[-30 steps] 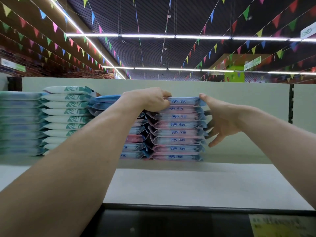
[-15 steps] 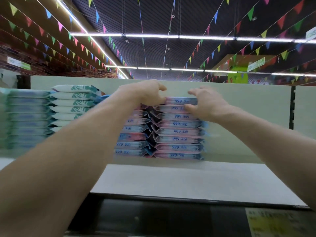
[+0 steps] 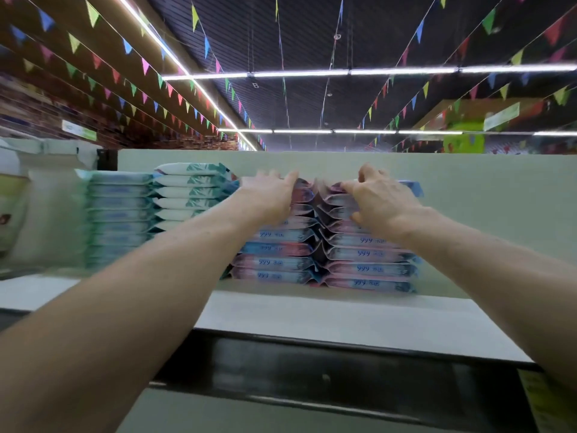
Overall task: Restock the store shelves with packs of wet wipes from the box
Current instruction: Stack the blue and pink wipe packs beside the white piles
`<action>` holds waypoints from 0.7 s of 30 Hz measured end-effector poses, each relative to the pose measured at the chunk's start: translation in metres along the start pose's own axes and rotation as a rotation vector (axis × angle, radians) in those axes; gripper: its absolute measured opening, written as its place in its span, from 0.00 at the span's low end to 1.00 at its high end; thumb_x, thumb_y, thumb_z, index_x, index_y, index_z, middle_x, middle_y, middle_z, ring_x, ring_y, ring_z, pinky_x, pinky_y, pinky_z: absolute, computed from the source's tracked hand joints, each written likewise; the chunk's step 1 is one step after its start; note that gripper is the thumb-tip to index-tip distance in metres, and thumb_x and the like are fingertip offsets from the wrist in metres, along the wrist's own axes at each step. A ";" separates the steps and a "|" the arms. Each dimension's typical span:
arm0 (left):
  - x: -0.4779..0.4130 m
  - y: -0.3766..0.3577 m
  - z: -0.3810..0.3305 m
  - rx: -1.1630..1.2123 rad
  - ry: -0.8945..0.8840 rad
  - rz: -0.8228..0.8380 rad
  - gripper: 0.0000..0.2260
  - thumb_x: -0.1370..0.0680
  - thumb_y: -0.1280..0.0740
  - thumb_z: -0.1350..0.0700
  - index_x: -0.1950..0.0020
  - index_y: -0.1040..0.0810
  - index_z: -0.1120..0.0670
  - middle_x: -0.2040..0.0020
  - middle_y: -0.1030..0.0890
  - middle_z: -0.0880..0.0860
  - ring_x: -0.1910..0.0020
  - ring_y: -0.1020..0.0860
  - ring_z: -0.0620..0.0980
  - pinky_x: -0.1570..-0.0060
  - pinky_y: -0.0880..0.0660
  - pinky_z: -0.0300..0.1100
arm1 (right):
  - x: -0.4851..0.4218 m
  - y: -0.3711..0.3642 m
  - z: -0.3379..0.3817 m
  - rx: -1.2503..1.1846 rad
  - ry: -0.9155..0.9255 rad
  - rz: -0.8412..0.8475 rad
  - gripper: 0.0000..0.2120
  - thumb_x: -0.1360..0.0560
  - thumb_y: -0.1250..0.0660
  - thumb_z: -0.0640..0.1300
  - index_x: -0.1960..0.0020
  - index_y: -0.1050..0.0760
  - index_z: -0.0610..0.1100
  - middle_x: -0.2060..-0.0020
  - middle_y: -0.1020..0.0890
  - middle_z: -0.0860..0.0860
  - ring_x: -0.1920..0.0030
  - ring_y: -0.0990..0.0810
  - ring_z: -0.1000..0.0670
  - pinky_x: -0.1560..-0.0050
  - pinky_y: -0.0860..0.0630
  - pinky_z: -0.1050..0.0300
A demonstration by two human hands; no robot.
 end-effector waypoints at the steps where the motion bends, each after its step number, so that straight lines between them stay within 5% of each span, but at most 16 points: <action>1: 0.002 0.002 0.001 0.005 -0.004 -0.003 0.31 0.20 0.37 0.53 0.22 0.50 0.49 0.34 0.29 0.56 0.37 0.30 0.57 0.41 0.28 0.54 | 0.000 0.000 0.000 0.005 0.000 0.014 0.23 0.22 0.36 0.40 0.28 0.34 0.45 0.40 0.31 0.43 0.39 0.31 0.43 0.39 0.27 0.47; 5: 0.019 0.030 -0.007 0.003 -0.091 -0.164 0.23 0.21 0.36 0.50 0.28 0.35 0.54 0.36 0.27 0.56 0.37 0.30 0.56 0.40 0.28 0.53 | 0.008 0.015 0.005 -0.042 0.045 0.027 0.22 0.22 0.35 0.48 0.29 0.32 0.49 0.41 0.27 0.45 0.42 0.27 0.45 0.44 0.27 0.52; 7: 0.028 0.036 -0.013 0.111 -0.124 -0.194 0.14 0.21 0.37 0.50 0.38 0.25 0.56 0.43 0.23 0.55 0.43 0.25 0.54 0.45 0.24 0.49 | 0.013 0.008 0.011 -0.145 0.049 0.172 0.18 0.21 0.37 0.48 0.32 0.27 0.50 0.45 0.23 0.50 0.48 0.24 0.49 0.48 0.27 0.58; 11: 0.034 -0.019 -0.020 0.187 -0.130 0.370 0.13 0.20 0.38 0.50 0.43 0.21 0.56 0.53 0.17 0.52 0.54 0.17 0.50 0.47 0.22 0.49 | 0.032 -0.044 0.013 -0.145 -0.059 0.757 0.16 0.20 0.42 0.58 0.41 0.24 0.51 0.52 0.15 0.53 0.52 0.16 0.53 0.40 0.25 0.48; 13: 0.041 -0.046 -0.021 0.148 -0.094 0.631 0.14 0.20 0.39 0.49 0.41 0.22 0.54 0.52 0.16 0.51 0.52 0.17 0.50 0.45 0.24 0.50 | 0.035 -0.062 0.011 -0.176 -0.125 0.875 0.18 0.21 0.43 0.61 0.44 0.23 0.50 0.55 0.14 0.53 0.53 0.15 0.53 0.41 0.25 0.46; 21: 0.029 -0.067 -0.020 0.324 -0.011 0.683 0.22 0.19 0.45 0.40 0.53 0.20 0.55 0.52 0.15 0.56 0.57 0.17 0.52 0.41 0.26 0.54 | 0.025 -0.082 0.004 -0.223 -0.221 0.885 0.20 0.21 0.47 0.63 0.47 0.23 0.52 0.56 0.14 0.52 0.50 0.16 0.52 0.44 0.26 0.48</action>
Point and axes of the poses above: each hand's wrist, its own x-axis away from the middle knuckle, its own y-axis out of the back of the hand, z = x × y, the point moved 9 cm from there along -x, towards the middle knuckle
